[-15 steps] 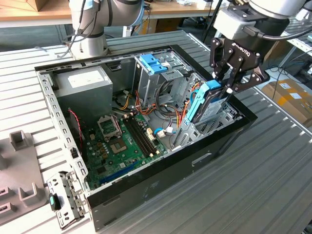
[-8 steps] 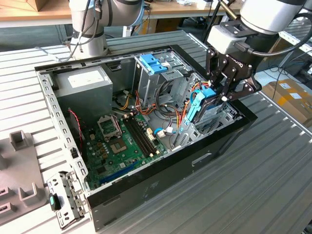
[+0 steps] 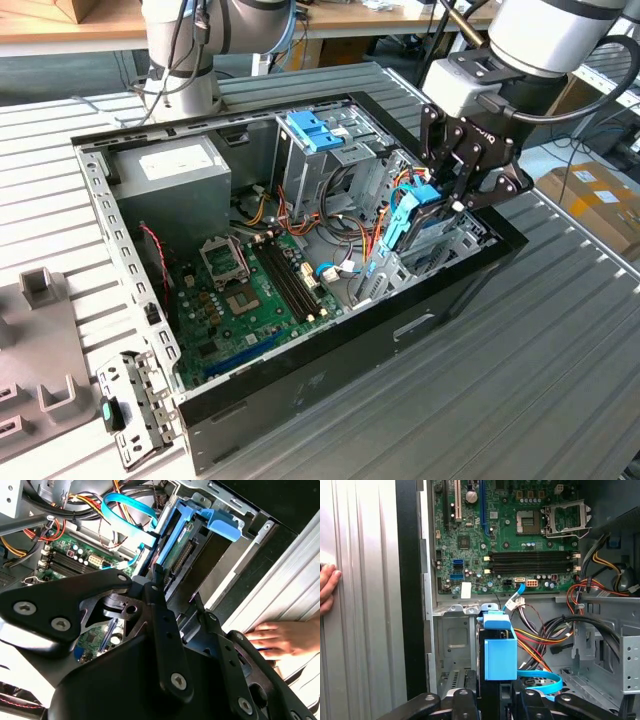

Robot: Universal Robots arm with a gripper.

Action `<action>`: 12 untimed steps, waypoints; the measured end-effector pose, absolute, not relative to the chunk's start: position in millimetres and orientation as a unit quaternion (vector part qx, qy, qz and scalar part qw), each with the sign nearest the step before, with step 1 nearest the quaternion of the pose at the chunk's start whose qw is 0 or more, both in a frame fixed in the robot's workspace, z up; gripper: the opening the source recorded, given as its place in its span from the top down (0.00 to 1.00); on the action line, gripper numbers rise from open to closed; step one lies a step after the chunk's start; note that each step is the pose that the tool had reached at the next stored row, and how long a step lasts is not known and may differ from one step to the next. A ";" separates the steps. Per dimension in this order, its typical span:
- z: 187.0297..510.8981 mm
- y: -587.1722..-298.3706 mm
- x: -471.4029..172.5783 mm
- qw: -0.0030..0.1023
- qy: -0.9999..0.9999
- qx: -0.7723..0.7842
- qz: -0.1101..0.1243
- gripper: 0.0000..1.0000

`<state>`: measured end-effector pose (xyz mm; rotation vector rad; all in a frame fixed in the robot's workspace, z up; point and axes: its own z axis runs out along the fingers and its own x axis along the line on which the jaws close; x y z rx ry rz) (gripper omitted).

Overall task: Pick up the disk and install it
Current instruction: 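Insert the disk into the insertion slot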

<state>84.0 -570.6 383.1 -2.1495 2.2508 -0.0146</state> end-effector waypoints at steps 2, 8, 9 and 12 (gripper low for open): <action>383.0 -570.6 83.9 0.015 0.723 -0.691 -0.005 0.58; 378.9 -570.6 84.0 0.015 0.723 -0.691 -0.005 0.51; 377.6 -570.6 84.0 0.015 0.723 -0.691 -0.005 0.51; 377.0 -570.2 84.0 0.015 0.723 -0.691 -0.005 0.51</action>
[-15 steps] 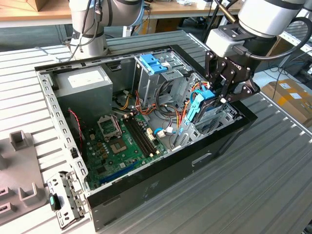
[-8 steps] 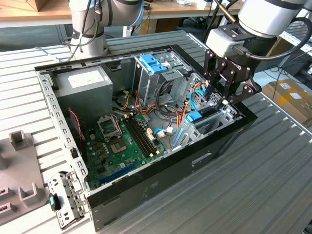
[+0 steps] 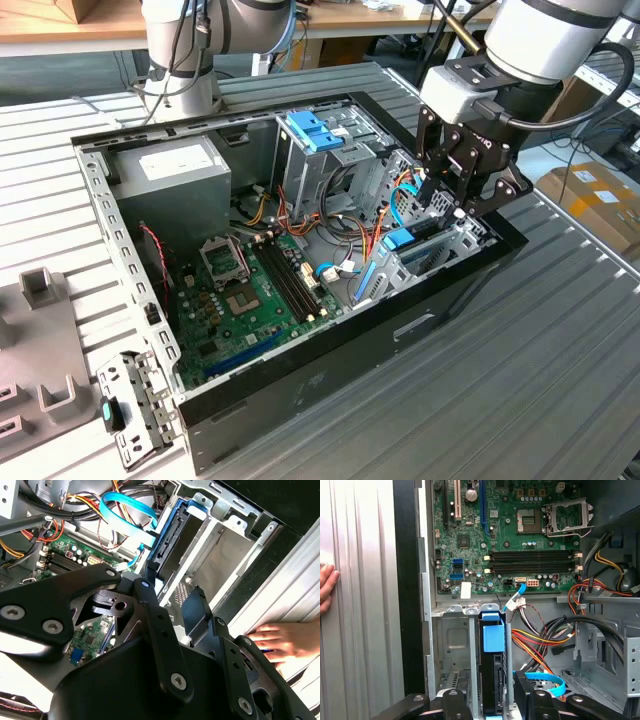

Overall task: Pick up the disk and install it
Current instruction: 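Insert the disk into the insertion slot, then insert the first disk wire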

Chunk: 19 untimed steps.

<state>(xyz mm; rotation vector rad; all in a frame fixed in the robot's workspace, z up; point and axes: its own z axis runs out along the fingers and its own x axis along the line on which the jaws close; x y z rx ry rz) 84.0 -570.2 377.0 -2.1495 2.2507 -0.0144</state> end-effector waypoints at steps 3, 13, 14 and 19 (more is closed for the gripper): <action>376.3 -568.0 84.0 0.015 0.723 -0.691 -0.004 0.51; 376.2 -567.8 84.0 0.015 0.723 -0.691 -0.004 0.51; 376.2 -567.8 84.0 0.015 0.723 -0.691 -0.004 0.51; 376.1 -562.1 84.0 0.015 0.723 -0.691 -0.004 0.51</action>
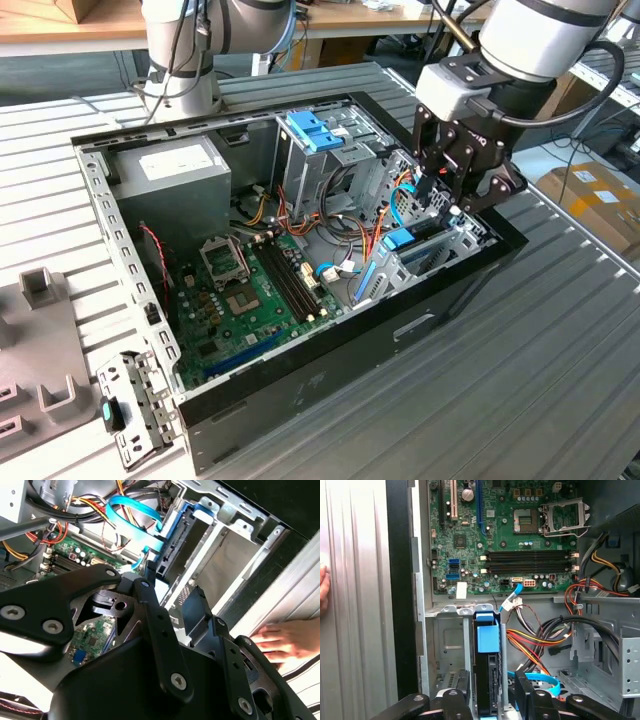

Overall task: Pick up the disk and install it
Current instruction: 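Insert the first disk wire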

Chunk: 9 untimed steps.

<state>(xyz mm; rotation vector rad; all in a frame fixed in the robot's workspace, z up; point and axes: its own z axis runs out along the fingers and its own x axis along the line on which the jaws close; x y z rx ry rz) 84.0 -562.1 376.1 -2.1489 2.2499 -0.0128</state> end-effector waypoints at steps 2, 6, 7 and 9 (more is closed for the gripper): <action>376.1 -558.3 84.0 0.015 0.723 -0.691 -0.004 0.51; 376.1 -546.1 84.7 0.015 0.723 -0.691 -0.004 0.51; 376.0 -545.6 87.0 0.015 0.723 -0.691 -0.005 0.51; 375.8 -545.4 93.0 0.015 0.723 -0.691 -0.005 0.51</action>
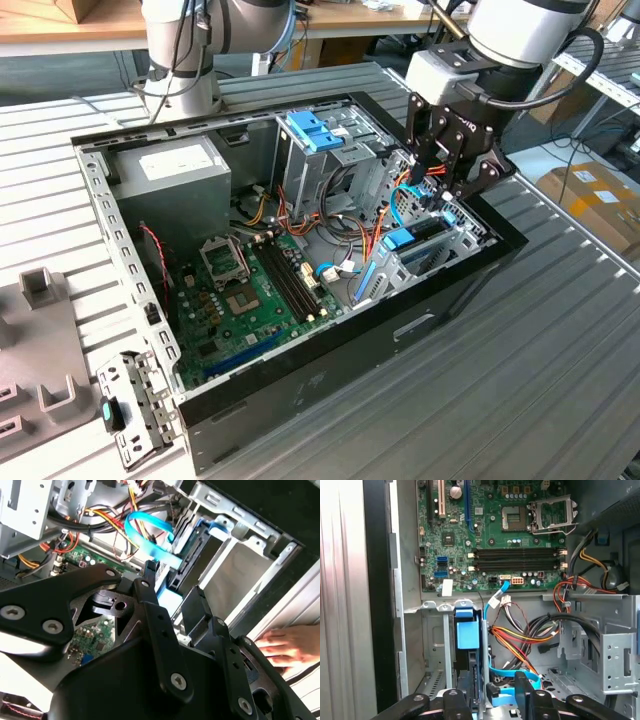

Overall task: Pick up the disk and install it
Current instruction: 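Insert the first disk wire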

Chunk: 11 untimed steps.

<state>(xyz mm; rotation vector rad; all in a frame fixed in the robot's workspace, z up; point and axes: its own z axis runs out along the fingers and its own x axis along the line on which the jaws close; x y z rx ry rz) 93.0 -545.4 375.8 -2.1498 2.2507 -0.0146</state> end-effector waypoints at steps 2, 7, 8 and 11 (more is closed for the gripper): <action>375.6 -545.4 97.9 0.014 0.723 -0.691 -0.005 0.51; 374.9 -545.3 108.2 0.011 0.723 -0.691 -0.008 0.51; 374.1 -545.7 108.5 0.010 0.723 -0.691 -0.008 0.51; 373.2 -546.8 108.6 0.010 0.723 -0.691 -0.008 0.51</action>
